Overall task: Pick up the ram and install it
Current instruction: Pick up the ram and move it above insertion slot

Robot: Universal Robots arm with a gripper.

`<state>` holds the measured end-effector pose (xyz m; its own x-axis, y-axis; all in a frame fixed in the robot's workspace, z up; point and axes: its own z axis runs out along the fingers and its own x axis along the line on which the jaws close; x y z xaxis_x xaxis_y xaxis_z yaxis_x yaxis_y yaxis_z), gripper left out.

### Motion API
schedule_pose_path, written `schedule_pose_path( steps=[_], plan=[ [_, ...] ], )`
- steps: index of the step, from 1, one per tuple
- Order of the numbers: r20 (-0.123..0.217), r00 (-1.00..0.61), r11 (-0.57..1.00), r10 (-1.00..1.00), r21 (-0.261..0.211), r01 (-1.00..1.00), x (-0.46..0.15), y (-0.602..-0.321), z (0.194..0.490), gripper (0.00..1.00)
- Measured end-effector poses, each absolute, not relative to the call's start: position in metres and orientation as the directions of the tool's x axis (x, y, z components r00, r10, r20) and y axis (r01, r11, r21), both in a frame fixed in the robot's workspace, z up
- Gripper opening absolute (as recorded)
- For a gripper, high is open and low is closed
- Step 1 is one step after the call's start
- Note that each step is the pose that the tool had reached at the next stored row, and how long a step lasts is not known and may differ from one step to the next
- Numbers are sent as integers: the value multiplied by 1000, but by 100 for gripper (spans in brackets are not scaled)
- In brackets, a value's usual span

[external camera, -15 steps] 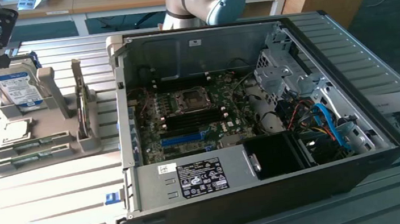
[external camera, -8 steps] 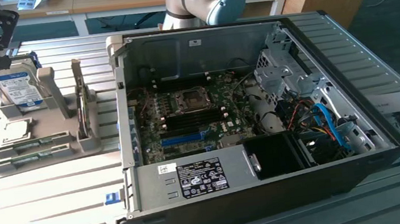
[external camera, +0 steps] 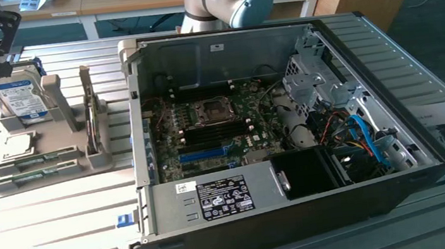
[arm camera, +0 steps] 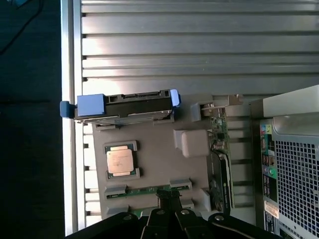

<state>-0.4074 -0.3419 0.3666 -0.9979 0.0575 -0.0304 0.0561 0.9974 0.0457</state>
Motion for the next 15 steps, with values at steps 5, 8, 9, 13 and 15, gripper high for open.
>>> schedule_pose_path(
  steps=[5, 8, 9, 13, 15],
  plan=[
    [-30, -1000, 999, 9, 46, 7, -407, -342, 367, 10],
    [-30, -999, 999, -26, 46, -27, -407, -342, 367, 10],
    [-30, -999, 998, -38, 46, -39, -407, -342, 367, 10],
    [-30, -996, 995, -85, 46, -86, -407, -342, 366, 10],
    [-30, -993, 993, -112, 46, -113, -407, -342, 366, 10]
  ],
)
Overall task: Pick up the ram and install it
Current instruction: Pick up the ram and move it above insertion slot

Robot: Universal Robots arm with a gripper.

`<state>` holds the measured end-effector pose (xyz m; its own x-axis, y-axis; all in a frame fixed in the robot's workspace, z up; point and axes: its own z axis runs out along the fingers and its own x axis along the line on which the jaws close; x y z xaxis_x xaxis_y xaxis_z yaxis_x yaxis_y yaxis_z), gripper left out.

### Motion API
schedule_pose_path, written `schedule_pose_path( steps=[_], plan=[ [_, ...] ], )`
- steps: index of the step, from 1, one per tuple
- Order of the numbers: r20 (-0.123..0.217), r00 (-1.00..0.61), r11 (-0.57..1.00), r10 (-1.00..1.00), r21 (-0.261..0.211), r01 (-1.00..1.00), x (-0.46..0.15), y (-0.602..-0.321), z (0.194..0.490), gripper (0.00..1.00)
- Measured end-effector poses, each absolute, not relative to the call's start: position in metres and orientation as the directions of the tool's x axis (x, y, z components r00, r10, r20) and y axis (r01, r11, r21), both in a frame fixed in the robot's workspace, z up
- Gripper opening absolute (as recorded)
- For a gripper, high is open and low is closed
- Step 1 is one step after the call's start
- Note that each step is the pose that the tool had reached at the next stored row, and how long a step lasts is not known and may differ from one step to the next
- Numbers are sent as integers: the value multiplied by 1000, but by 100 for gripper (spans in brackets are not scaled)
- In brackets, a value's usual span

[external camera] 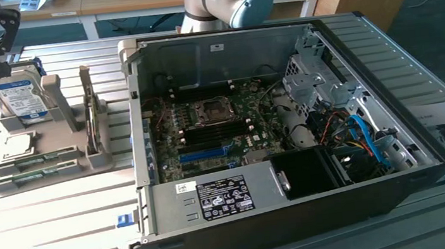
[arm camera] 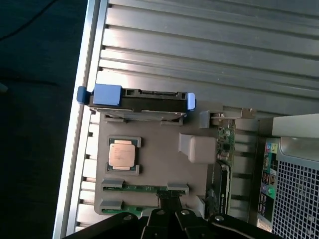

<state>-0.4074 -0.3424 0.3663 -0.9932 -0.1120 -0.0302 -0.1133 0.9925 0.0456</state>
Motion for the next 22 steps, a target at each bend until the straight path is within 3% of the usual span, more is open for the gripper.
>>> schedule_pose_path(
  steps=[22],
  plan=[
    [-30, -888, 886, -460, 46, -461, -407, -342, 365, 10]
  ],
)
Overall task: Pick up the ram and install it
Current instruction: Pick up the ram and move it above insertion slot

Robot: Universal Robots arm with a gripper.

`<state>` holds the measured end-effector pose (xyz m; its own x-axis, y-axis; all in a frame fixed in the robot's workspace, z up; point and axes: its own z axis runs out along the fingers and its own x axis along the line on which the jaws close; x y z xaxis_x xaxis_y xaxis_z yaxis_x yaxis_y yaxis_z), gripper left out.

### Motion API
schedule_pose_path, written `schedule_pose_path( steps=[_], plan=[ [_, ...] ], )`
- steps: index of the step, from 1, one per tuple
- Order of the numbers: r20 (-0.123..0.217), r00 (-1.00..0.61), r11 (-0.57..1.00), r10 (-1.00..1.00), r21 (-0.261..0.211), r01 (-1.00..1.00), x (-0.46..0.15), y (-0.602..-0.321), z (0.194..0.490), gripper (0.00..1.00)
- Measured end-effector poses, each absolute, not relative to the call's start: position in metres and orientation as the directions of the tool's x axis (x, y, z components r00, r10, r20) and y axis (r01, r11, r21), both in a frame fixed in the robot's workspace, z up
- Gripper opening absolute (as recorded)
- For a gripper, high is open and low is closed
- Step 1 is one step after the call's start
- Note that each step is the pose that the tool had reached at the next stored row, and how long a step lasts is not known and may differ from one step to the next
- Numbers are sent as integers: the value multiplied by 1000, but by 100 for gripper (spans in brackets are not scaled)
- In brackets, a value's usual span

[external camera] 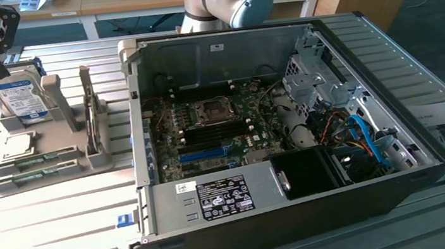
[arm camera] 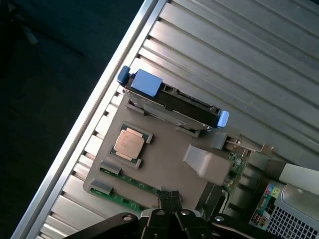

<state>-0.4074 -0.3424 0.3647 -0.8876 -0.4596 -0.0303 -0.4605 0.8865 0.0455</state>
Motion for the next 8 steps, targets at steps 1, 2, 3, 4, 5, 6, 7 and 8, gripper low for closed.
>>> schedule_pose_path(
  steps=[1, 2, 3, 4, 5, 6, 7, 8],
  plan=[
    [-30, -880, 878, -475, 46, -476, -407, -342, 365, 10],
    [-30, -871, 870, -490, 46, -491, -407, -342, 365, 10],
    [-30, -862, 860, -507, 46, -508, -407, -342, 364, 10],
    [-30, -853, 851, -522, 46, -522, -407, -342, 364, 10],
    [-30, -843, 842, -536, 46, -537, -407, -342, 364, 10],
    [-30, -834, 833, -551, 46, -552, -407, -342, 364, 10],
    [-30, -824, 823, -565, 46, -566, -407, -342, 364, 10],
    [-30, -814, 813, -580, 45, -581, -407, -342, 364, 10]
  ],
)
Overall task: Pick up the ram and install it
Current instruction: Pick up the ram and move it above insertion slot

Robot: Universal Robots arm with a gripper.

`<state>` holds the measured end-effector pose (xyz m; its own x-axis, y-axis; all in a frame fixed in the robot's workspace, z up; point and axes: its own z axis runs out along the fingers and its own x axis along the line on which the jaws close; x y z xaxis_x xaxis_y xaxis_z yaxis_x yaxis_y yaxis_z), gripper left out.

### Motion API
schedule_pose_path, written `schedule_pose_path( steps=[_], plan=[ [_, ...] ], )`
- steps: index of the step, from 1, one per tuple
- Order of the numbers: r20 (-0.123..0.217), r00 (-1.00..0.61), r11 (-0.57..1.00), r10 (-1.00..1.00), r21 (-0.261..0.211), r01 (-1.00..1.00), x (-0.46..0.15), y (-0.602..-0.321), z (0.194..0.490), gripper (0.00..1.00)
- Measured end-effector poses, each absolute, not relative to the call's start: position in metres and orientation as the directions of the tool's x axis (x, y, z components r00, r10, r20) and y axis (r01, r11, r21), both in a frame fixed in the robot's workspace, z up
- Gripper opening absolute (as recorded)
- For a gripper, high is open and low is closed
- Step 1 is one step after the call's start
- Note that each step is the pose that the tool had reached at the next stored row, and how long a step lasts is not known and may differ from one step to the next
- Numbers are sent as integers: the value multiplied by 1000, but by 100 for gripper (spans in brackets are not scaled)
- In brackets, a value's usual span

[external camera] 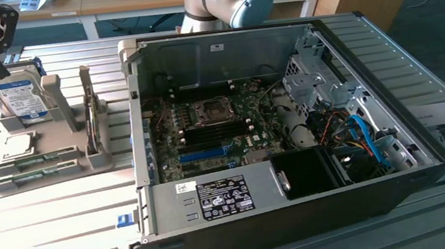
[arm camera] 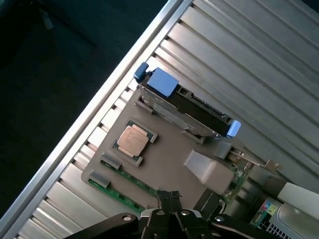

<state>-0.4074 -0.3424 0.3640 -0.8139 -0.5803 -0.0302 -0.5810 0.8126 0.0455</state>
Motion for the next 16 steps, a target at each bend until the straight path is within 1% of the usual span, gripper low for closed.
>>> schedule_pose_path(
  steps=[16],
  plan=[
    [-29, -612, 611, -790, 45, -790, -407, -342, 362, 10]
  ],
)
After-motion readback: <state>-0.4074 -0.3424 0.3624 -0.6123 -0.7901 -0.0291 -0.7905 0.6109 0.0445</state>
